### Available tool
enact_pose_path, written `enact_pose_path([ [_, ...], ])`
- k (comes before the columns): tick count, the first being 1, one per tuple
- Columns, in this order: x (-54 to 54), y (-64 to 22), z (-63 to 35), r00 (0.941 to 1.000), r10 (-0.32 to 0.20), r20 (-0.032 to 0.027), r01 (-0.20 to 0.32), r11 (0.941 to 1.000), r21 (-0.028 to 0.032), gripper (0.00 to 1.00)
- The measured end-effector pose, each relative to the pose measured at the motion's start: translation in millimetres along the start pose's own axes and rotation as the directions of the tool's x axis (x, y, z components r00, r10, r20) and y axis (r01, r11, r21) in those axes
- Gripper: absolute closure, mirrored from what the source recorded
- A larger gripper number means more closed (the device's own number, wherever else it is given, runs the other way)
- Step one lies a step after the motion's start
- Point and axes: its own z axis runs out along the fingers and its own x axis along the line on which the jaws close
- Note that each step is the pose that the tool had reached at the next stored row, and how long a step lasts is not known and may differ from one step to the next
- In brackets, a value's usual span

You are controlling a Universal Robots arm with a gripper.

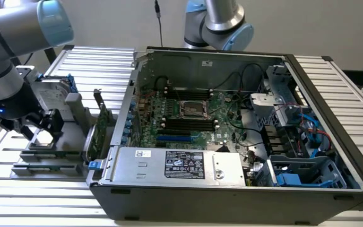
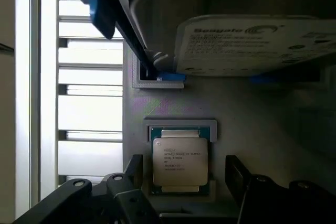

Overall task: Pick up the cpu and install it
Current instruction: 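Pick up the cpu and move it towards the insertion slot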

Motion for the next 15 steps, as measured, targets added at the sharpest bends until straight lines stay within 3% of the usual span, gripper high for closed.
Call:
enact_pose_path([
  [15, -0.4, -1.9, 3.0, 1.0000, 0.000, -0.0002, 0.000, 1.0000, -0.0068, 0.27],
])
